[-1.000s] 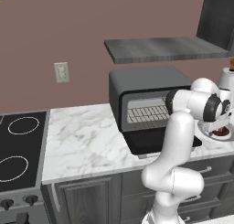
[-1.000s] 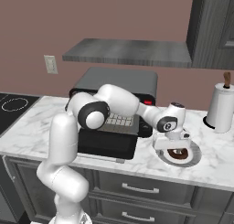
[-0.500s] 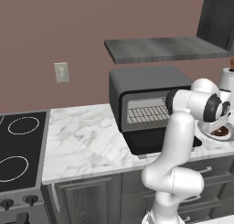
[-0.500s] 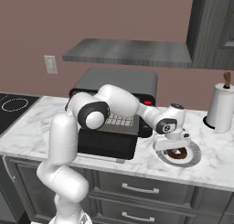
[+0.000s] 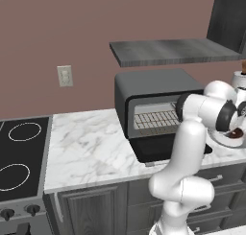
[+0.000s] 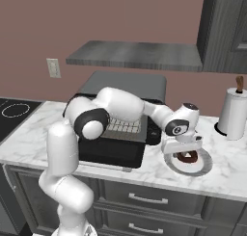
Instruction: Pick up the bagel from the plate, place it on the toaster oven rack, close the door, and set the timer.
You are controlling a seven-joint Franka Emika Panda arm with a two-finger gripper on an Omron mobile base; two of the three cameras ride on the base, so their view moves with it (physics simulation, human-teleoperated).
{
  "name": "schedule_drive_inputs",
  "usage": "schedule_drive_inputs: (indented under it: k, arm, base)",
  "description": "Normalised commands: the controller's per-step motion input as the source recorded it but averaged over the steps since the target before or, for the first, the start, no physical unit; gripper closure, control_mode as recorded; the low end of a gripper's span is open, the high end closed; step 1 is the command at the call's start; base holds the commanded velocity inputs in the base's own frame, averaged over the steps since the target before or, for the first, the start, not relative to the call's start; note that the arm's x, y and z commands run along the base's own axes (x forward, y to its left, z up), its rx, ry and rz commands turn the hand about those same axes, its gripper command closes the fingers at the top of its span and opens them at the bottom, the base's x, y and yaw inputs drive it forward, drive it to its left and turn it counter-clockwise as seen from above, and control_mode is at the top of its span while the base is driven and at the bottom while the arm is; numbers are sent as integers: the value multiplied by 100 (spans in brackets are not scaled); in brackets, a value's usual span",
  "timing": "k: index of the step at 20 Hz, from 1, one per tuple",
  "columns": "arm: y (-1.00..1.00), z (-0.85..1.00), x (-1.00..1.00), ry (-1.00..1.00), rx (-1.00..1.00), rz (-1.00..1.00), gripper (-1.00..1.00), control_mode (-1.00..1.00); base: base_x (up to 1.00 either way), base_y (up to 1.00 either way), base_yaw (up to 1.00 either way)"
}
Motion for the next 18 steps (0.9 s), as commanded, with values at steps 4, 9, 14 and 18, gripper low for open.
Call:
schedule_drive_inputs:
  k: [4,9,14,18]
  arm:
    - [30,98,-28,-20,0,0,100,-100]
    - [68,69,-42,-10,0,0,100,-100]
    - [90,63,-61,-7,-1,0,100,-100]
    - [92,61,-49,-6,-3,0,100,-100]
  base:
    - [0,0,0]
    - [0,0,0]
    - [0,0,0]
    - [0,0,0]
